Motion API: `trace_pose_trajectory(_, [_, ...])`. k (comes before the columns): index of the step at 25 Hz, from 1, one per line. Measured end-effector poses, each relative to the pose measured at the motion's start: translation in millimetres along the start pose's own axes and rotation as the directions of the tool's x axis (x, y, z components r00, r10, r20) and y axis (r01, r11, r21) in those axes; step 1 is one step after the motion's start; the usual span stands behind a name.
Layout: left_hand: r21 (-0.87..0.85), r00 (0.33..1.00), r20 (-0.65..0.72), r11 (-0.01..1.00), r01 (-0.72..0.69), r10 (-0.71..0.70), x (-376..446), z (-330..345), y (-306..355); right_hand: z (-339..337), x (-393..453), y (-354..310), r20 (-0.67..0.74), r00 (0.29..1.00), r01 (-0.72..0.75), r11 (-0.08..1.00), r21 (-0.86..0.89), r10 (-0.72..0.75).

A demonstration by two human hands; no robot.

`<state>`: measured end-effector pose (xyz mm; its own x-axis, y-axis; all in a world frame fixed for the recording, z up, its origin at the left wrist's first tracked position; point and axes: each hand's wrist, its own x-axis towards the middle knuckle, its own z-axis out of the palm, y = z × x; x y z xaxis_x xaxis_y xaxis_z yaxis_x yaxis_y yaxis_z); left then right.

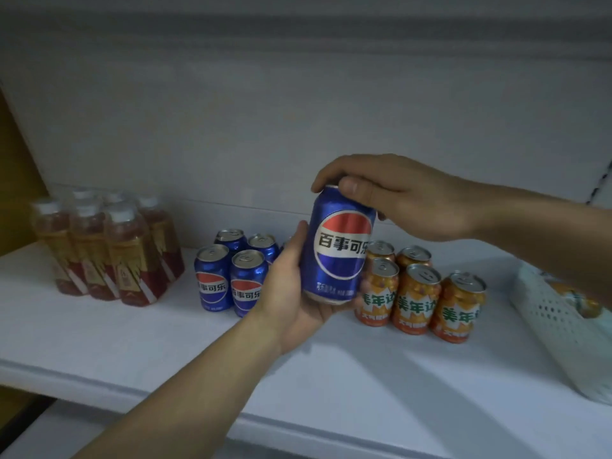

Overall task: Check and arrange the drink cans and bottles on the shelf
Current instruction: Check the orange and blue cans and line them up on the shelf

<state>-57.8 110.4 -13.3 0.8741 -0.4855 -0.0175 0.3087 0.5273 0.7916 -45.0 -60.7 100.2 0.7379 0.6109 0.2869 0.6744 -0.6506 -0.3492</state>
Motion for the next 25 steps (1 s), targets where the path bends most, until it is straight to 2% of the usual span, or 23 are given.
trace_pose_trajectory(4, [0.104,0.977,-0.151,0.985,-0.134,0.149,-6.9,24.0,-1.7,4.8,-14.8,-0.3,-0.187,0.982,0.002,0.982,0.186,0.033])
trace_pose_trajectory(6, [0.037,0.977,-0.163,0.990,-0.135,0.140,-6.8,31.7,-7.3,9.3,-17.0,-0.5,-0.237,0.970,0.005,0.972,0.235,0.052])
trace_pose_trajectory(9, [-0.113,0.994,-0.102,0.992,-0.048,0.037,0.1,32.1,-20.4,30.0,-17.5,9.5,-0.327,0.926,-0.058,0.927,0.371,0.189])
trace_pose_trajectory(10, [-0.139,0.998,-0.061,0.990,-0.007,-0.002,3.9,30.9,-22.4,39.5,-17.7,13.8,-0.356,0.898,-0.052,0.865,0.499,0.260])
trace_pose_trajectory(11, [-0.150,0.999,-0.014,0.988,0.032,-0.035,6.1,30.8,-23.6,48.5,-18.1,16.0,-0.356,0.871,-0.025,0.755,0.655,0.338])
trace_pose_trajectory(13, [-0.094,0.997,0.042,0.993,0.073,-0.070,11.9,30.4,-25.0,59.9,-18.3,18.2,-0.265,0.852,0.046,0.440,0.897,0.452])
trace_pose_trajectory(14, [-0.038,0.997,0.025,0.997,0.070,-0.069,12.9,29.5,-27.4,62.7,-17.9,17.9,-0.212,0.853,0.066,0.304,0.950,0.477])
trace_pose_trajectory(15, [0.016,0.998,-0.010,0.998,0.060,-0.060,12.9,27.6,-29.7,65.1,-17.1,18.8,-0.193,0.849,0.075,0.250,0.965,0.492])
trace_pose_trajectory(19, [0.104,0.984,-0.173,0.994,-0.025,0.043,14.6,19.4,-31.3,76.6,-5.4,23.9,-0.291,0.774,0.025,0.433,0.901,0.562])
trace_pose_trajectory(21, [0.129,0.964,-0.241,0.988,-0.081,0.110,19.2,16.4,-30.2,77.3,1.4,25.6,-0.309,0.776,0.005,0.484,0.875,0.550])
trace_pose_trajectory(23, [0.105,0.963,-0.248,0.991,-0.083,0.107,23.7,13.6,-28.0,74.1,5.5,25.1,-0.295,0.829,0.041,0.473,0.880,0.476])
trace_pose_trajectory(25, [0.075,0.977,-0.209,0.997,-0.014,0.030,26.0,9.2,-25.6,73.5,7.4,25.8,-0.259,0.872,0.080,0.401,0.912,0.415])
